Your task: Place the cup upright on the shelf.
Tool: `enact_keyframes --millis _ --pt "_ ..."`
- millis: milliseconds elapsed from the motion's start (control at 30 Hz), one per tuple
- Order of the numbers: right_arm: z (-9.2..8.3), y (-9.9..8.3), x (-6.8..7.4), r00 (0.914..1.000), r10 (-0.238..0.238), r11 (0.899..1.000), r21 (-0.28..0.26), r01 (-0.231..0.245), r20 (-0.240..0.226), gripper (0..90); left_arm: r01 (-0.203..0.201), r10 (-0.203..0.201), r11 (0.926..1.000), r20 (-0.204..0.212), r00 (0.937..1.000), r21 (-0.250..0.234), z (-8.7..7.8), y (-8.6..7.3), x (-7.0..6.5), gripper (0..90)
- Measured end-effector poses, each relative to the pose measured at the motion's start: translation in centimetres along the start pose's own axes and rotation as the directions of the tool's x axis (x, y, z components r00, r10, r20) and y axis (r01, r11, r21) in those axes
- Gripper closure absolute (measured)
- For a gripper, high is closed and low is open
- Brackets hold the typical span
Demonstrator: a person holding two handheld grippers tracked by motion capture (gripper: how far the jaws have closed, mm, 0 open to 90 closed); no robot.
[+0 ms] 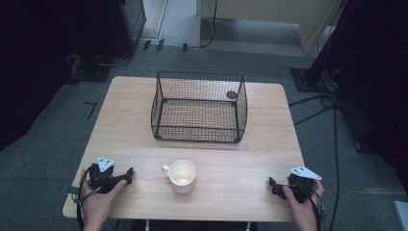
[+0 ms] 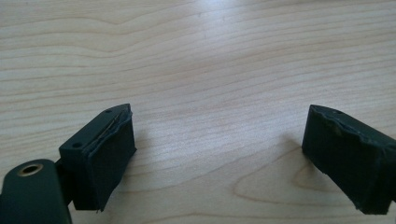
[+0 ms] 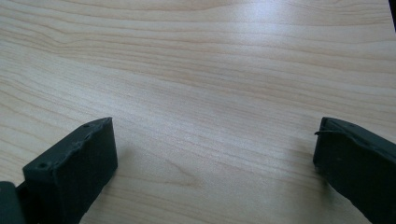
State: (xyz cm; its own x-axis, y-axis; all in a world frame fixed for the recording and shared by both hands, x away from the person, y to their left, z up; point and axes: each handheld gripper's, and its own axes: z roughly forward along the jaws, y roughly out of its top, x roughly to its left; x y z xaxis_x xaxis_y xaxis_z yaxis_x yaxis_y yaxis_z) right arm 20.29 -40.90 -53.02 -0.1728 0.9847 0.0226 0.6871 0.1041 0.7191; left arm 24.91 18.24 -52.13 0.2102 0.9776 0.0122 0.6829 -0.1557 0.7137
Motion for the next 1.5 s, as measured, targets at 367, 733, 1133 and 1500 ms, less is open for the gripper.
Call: enact_keyframes --millis 367,733,1133,1500 --pt "0.0 0.0 0.0 1.0 0.0 1.0 0.0 0.0 0.0 0.0 -0.036 0.035 0.9994 0.139 0.9897 0.001 -0.8 0.1 -1.5 16.3" --pt "0.0 0.0 0.0 1.0 0.001 1.0 0.0 -0.001 0.0 0.0 -0.11 0.133 0.9898 0.3 0.9446 -0.09 -1.3 1.1 -5.3 18.8" --pt "0.0 0.0 0.0 1.0 0.0 1.0 0.0 0.0 0.0 0.0 -0.143 0.183 0.9812 0.398 0.8988 -0.13 -1.5 2.1 -8.2 35.0" --pt "0.0 0.0 0.0 1.0 0.0 1.0 0.0 0.0 0.0 0.0 -0.166 0.216 0.9736 0.394 0.8934 -0.157 -1.3 3.1 -9.7 62.7"
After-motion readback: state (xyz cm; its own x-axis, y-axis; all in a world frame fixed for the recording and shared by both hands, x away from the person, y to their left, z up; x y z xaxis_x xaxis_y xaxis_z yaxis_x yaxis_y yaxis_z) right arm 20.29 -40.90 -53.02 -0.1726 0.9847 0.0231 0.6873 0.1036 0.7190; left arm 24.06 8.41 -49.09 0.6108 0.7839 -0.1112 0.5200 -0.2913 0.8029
